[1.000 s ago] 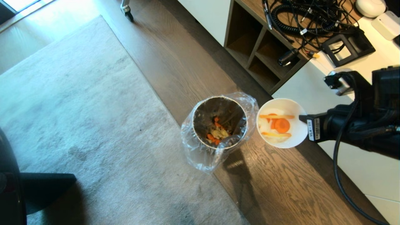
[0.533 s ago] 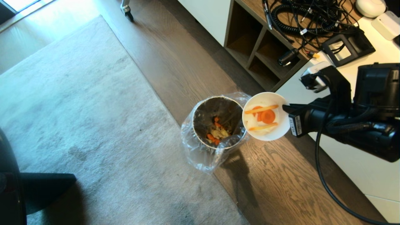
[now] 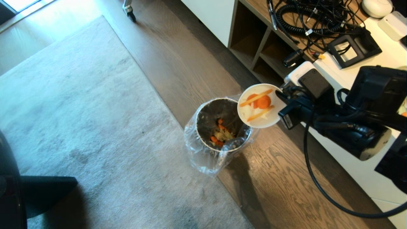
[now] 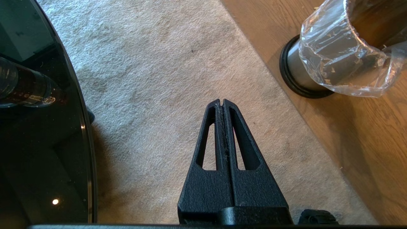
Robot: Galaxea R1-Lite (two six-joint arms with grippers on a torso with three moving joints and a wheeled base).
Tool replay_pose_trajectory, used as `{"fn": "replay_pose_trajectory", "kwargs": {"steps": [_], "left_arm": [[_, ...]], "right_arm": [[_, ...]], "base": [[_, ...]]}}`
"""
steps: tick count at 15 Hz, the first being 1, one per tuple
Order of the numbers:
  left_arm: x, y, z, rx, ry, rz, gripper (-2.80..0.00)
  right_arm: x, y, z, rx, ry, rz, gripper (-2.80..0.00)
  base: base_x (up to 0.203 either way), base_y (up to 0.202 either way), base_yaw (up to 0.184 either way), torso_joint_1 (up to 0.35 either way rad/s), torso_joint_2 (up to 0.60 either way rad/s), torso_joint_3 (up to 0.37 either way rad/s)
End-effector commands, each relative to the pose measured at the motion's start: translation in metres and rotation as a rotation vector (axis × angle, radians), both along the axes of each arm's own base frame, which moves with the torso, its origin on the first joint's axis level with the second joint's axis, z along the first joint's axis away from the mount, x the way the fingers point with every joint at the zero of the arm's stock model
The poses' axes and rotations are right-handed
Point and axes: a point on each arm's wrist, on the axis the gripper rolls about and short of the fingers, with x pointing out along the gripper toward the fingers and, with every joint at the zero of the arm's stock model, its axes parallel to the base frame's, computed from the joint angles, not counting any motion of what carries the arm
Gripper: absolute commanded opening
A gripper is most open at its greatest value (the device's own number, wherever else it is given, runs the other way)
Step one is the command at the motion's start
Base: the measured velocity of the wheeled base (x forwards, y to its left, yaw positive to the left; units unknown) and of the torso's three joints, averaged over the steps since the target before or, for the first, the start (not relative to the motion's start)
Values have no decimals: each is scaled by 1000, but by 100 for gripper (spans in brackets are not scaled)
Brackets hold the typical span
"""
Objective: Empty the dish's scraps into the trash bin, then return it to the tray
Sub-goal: Pour the leftover food from the bowl into the trash can
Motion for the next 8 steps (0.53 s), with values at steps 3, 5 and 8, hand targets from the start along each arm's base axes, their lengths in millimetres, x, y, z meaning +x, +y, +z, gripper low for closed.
{"fn": "replay_pose_trajectory", "kwargs": {"steps": [3, 5, 8], "left_arm": [[0, 0, 0, -1, -1, 0, -280], [0, 0, 0, -1, -1, 0, -280], [0, 0, 0, -1, -1, 0, -280]], "right_arm": [[8, 18, -5, -160, -181, 9, -280], [7, 27, -7, -183, -238, 19, -280], [8, 34, -9, -199, -319, 11, -280]], "base": [[0, 0, 0, 0, 0, 0], [0, 0, 0, 0, 0, 0], [0, 0, 0, 0, 0, 0]]}}
